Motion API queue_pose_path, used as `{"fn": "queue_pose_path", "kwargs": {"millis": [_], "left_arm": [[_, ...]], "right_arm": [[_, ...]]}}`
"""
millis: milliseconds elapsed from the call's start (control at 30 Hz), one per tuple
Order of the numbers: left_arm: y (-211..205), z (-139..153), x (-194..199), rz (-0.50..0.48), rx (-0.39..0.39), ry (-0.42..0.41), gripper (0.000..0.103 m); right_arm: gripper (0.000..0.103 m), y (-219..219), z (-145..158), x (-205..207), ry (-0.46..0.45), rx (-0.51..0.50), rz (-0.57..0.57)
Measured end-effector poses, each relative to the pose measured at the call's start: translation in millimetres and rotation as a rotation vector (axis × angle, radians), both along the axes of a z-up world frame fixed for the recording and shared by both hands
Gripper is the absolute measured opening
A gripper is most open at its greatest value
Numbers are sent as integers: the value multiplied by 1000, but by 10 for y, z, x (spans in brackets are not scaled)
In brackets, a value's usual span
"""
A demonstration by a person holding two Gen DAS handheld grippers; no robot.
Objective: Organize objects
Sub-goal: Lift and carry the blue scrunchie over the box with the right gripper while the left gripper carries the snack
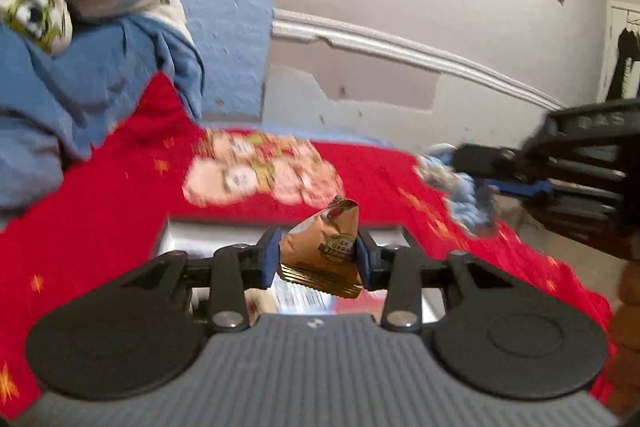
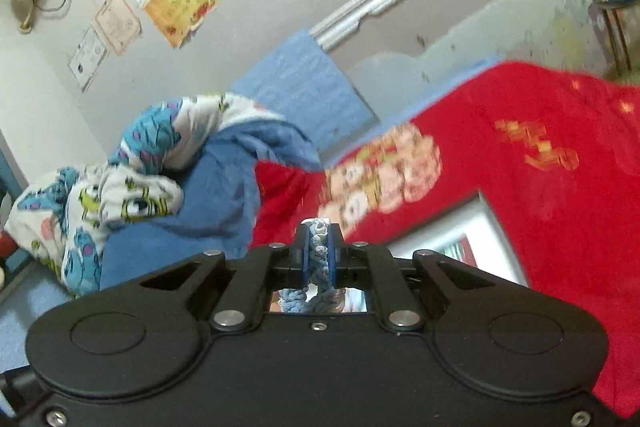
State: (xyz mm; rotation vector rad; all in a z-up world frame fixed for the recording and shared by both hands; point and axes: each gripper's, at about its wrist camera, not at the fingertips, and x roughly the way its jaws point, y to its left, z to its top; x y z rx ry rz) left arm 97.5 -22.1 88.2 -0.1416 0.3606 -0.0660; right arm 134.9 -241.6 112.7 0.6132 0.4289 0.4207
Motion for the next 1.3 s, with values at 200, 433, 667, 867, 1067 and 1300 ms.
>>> {"fn": "queue_pose_path", "kwargs": {"millis": [200, 433, 667, 867, 1067, 1300], "left_arm": [[204, -116, 321, 49, -49, -26, 43], [324, -549, 362, 21, -77, -59, 43], [242, -765, 520, -3, -70, 7, 43], [128, -823, 483, -1, -70, -22, 43], [-9, -965, 565, -25, -25, -2, 43], [-29, -1050, 631, 7, 10, 38, 44]], "right_arm": [[10, 120, 22, 331, -7, -16, -81], [10, 114, -686, 642, -27, 144, -131], [10, 19, -971, 808, 16, 109, -141], [10, 126, -1051, 918, 126, -16, -136], [10, 227, -1141, 989, 148, -78, -132], [10, 243, -1233, 1018, 187, -95, -126]]}}
